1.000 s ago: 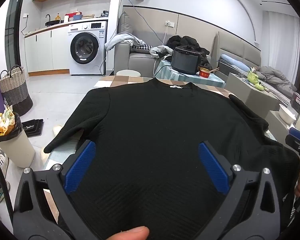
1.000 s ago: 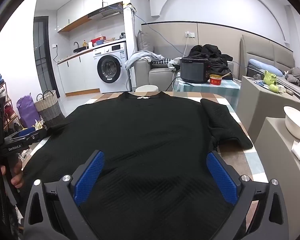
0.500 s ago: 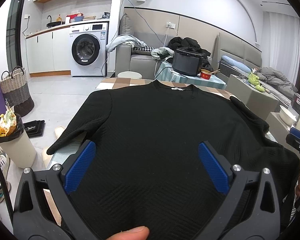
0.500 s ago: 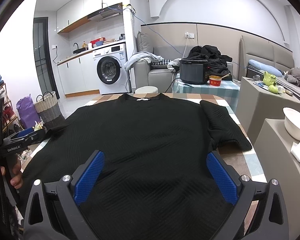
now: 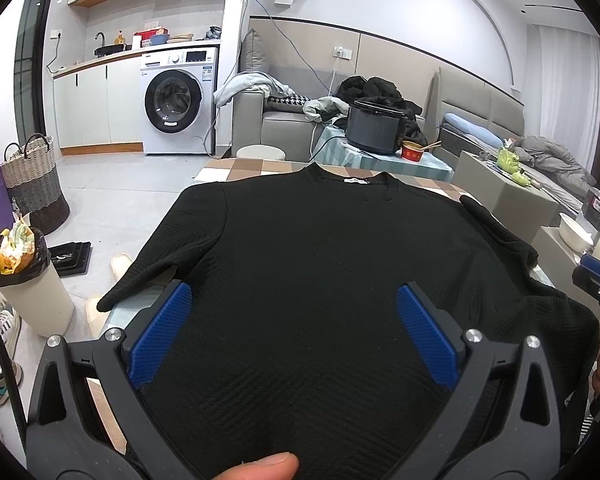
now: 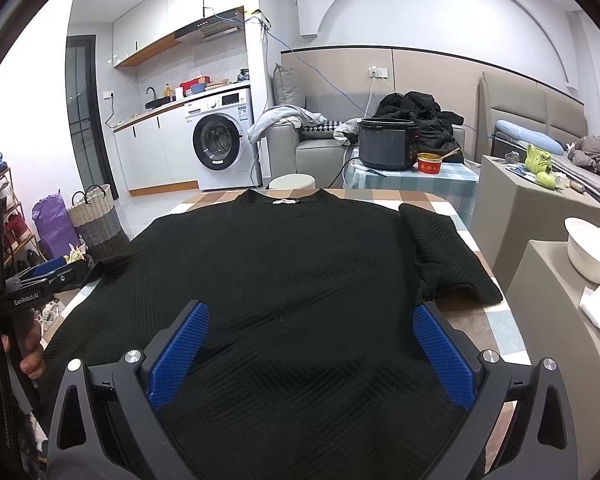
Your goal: Fold small clothes
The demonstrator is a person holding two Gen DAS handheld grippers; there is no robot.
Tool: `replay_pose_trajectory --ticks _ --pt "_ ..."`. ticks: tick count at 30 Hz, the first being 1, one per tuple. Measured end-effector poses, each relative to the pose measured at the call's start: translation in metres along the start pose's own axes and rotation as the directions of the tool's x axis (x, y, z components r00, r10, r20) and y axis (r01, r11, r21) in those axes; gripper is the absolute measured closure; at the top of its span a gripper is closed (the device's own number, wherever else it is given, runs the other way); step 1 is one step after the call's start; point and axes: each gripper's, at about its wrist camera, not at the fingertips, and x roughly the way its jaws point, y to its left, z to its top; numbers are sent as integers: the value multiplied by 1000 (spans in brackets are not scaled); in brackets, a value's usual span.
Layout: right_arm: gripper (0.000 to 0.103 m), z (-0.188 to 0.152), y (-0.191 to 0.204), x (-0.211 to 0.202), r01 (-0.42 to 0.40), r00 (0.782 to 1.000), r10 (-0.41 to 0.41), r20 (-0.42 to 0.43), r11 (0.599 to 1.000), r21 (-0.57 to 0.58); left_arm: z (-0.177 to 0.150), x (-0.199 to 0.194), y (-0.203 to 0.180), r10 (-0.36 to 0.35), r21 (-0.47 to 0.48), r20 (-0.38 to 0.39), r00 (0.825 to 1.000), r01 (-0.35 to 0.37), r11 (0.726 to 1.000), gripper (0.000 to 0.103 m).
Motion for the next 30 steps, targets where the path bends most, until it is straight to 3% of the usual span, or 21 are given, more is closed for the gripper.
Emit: replay_pose_trajectory --ticks 30 --pt "0 20 -17 -28 51 999 -52 12 998 41 4 -5 2 -5 0 1 1000 5 1000 1"
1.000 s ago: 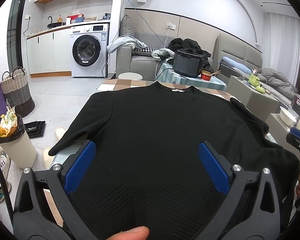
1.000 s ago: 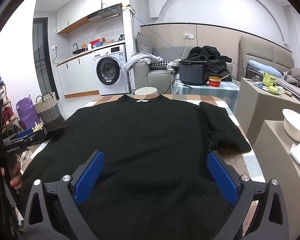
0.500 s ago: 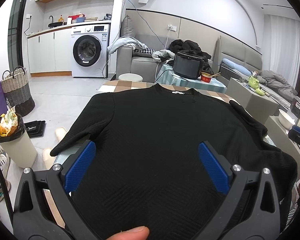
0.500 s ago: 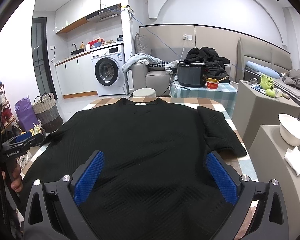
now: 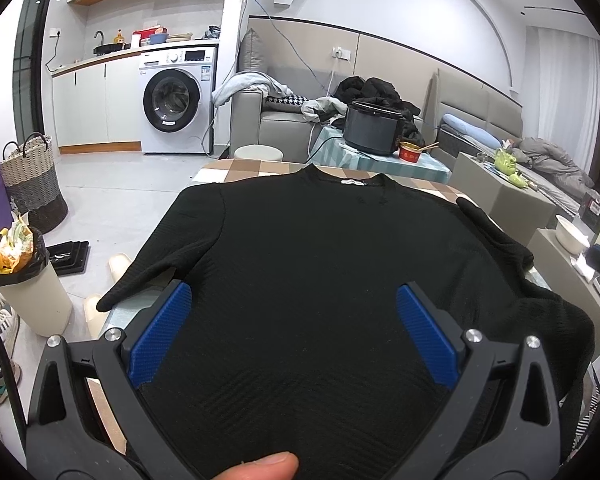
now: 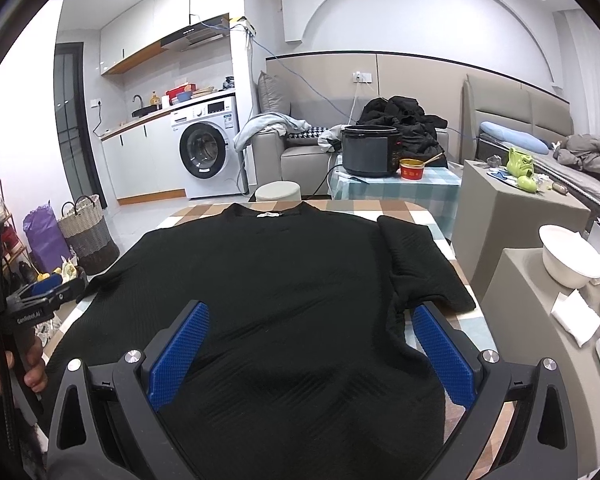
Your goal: Fold small clothes
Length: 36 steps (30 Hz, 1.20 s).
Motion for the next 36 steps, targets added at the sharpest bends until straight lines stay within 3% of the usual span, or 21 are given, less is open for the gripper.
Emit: replay_pose_trajectory --ticks 12,19,24,33,36 --pt "0 10 -28 10 46 999 -47 4 997 61 -8 25 2 34 9 -63 997 -34 999 1" --pt "0 15 -49 23 31 998 -23 -56 991 133 0 43 4 29 7 -90 995 -28 1000 1" --pt "2 12 -73 44 7 989 26 -145 976 220 7 54 4 35 18 -97 995 -34 999 1" --pt "28 2 -144 93 -22 958 165 -235 857 516 23 82 22 61 -37 -123 991 -66 997 1" --pt "29 2 -168 106 -3 954 173 -244 821 571 26 86 24 75 -35 -120 990 -80 996 1"
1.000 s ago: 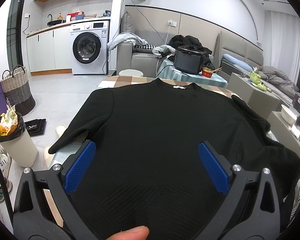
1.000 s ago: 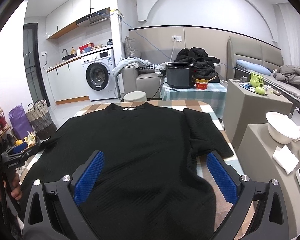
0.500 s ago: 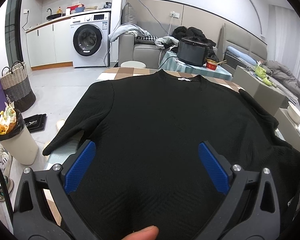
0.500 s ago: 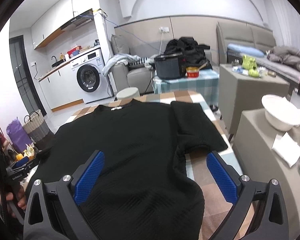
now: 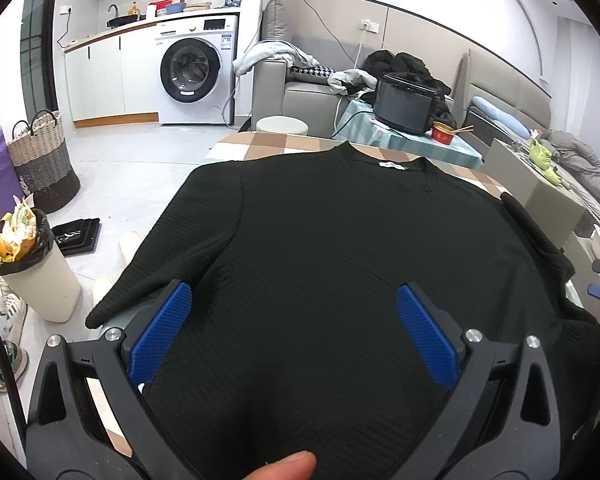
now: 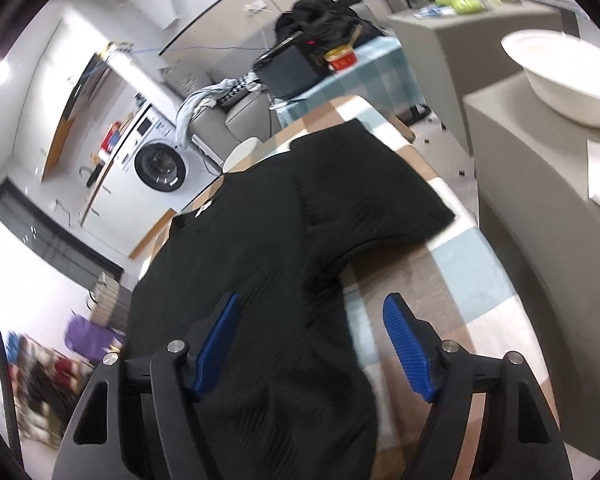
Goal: Fold small clothes
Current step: 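Grasp the sweater sleeve with the right tool and fold it across the body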
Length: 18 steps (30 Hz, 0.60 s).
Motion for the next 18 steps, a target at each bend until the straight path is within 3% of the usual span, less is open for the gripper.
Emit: replay_pose_trajectory --ticks 4,13,16,18 --pt "31 19 -25 14 48 999 -48 -7 998 49 4 5 2 14 -1 -4 1000 -14 1000 1" --pt "49 39 -58 40 130 991 -131 1 986 109 7 15 3 29 2 -23 999 -29 1000 1" --pt "63 44 -52 48 179 984 -180 9 981 75 7 16 3 31 4 -23 999 -31 1000 1" --pt "86 44 -50 51 197 980 -198 2 978 63 8 17 3 28 2 -25 999 -28 1000 1"
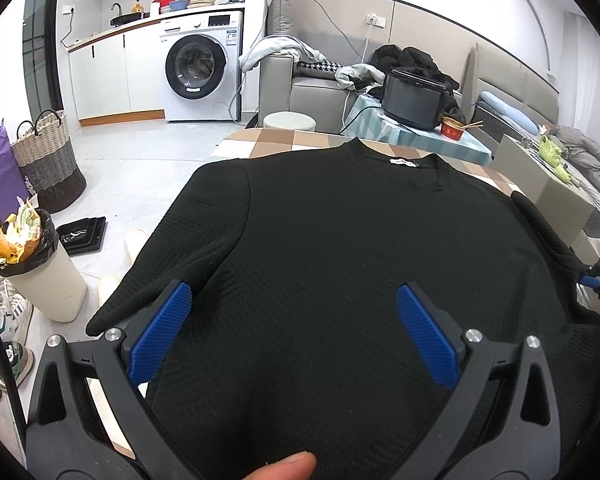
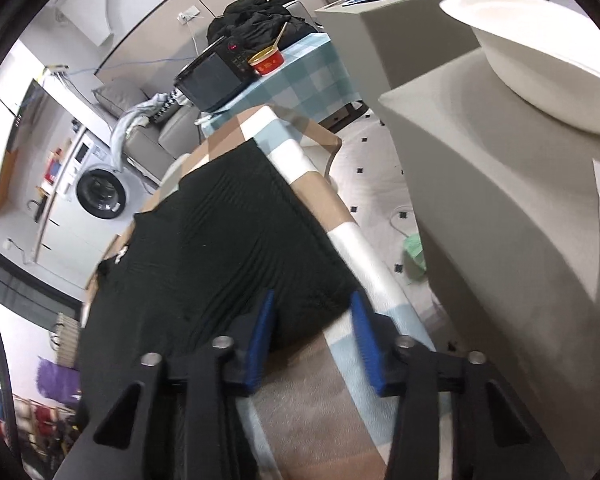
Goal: Fold small clothes
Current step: 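Grasp the sweater sleeve with the right tool and fold it across the body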
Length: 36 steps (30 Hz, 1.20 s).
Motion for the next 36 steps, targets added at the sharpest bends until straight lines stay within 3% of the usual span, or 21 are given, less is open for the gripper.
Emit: replay_pose_trajectory --ticks 2,5,7,12,16,19,22,24,25,28,31,32,34,36 --pt "92 -1 1 2 6 1000 -6 0 1000 7 0 -1 0 0 -1 -3 1000 0 1000 1" --pt "98 2 2 -13 -14 998 13 68 1000 17 0 0 0 0 -2 0 1000 0 1000 1" --pt "100 7 4 -28 -66 992 65 111 998 6 0 0 -1 -3 -2 -3 1000 3 1000 1" --pt "103 15 34 -54 -162 976 174 127 982 -100 1 3 -1 -10 1 8 1000 10 1000 1" --pt "102 9 61 -53 -105 990 119 73 979 -175 2 3 0 -16 0 13 1000 16 1000 1" --pt "87 2 42 -39 -103 995 103 -17 993 -52 0 2 -2 -20 0 17 1000 20 1000 1" --pt "78 -10 16 -31 -109 993 112 -33 991 77 -2 3 -3 -23 10 11 1000 23 1000 1" --pt "60 -17 1 -28 -143 987 153 -48 976 165 -3 5 -5 -23 20 6 1000 23 1000 1" --pt "57 -19 -4 -27 -164 983 177 -51 966 201 -4 5 -6 -25 24 5 1000 25 999 1" --pt "56 -25 -12 -22 -232 964 259 -64 933 276 -5 6 -9 -26 34 2 1000 26 999 1" --pt "51 -23 -16 -13 -246 958 281 -63 914 323 -7 7 -11 -24 40 -3 1000 24 999 1" --pt "52 -22 -16 -9 -257 952 298 -65 899 354 -8 6 -11 -23 41 -5 1000 24 999 1" --pt "52 -20 -19 2 -313 924 378 -52 829 463 -9 8 -14 -20 48 -8 1000 20 999 1" --pt "53 -14 -13 8 -310 926 375 -37 813 492 -10 8 -16 -14 55 -9 1000 15 998 1"
